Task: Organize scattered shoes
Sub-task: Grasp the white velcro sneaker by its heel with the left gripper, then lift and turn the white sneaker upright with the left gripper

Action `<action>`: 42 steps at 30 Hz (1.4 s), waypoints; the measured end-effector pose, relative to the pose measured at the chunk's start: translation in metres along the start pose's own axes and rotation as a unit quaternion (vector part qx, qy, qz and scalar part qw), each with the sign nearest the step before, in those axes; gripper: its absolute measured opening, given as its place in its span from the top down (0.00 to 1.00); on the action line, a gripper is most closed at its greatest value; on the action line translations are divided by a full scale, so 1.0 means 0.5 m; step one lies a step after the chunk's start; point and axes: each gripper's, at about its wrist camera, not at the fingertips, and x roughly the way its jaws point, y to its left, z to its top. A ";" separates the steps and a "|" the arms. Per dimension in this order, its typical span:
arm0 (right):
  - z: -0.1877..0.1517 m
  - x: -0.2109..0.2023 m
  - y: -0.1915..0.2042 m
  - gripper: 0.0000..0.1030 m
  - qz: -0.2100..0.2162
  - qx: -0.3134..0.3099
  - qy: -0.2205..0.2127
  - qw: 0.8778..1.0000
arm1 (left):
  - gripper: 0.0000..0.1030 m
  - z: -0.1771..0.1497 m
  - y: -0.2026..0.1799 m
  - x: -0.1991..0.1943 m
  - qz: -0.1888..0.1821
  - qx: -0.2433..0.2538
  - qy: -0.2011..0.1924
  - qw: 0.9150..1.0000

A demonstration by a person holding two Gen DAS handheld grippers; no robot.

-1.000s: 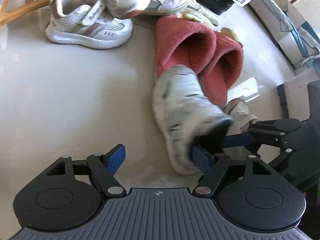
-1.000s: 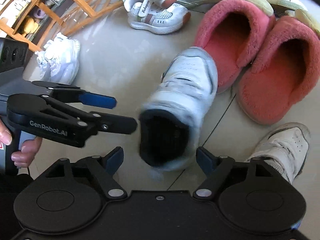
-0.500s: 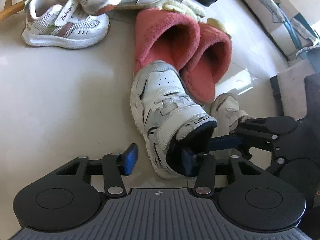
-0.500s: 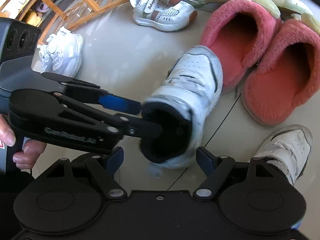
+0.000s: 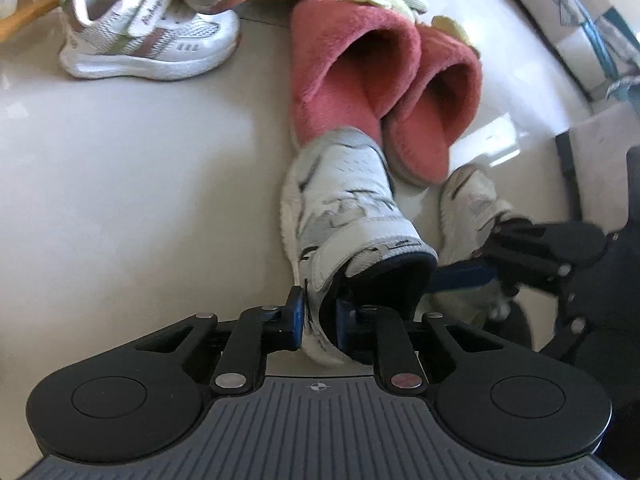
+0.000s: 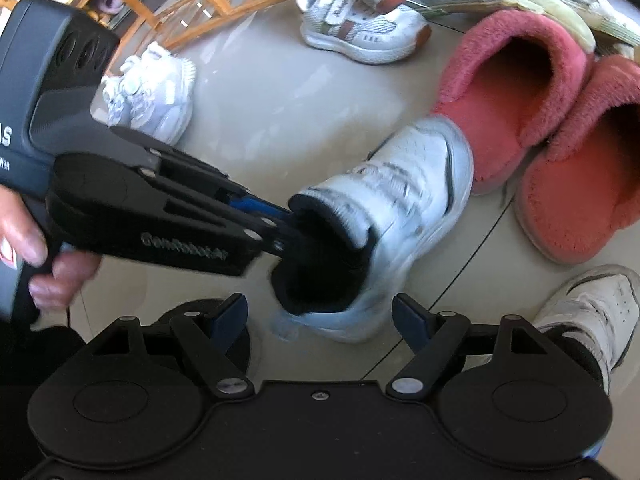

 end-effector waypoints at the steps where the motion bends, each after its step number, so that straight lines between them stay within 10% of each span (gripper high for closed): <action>1: 0.001 0.001 -0.001 0.20 -0.001 0.002 0.000 1.000 | 0.89 -0.002 0.005 -0.006 0.008 0.005 0.002 1.000; 17: 0.016 0.001 -0.010 0.19 -0.032 -0.005 -0.016 0.999 | 0.63 -0.019 0.015 -0.012 0.012 -0.010 -0.006 1.000; 42: 0.061 -0.056 -0.035 0.11 0.012 -0.028 -0.050 0.998 | 0.56 -0.036 0.037 -0.019 0.028 -0.028 -0.001 0.999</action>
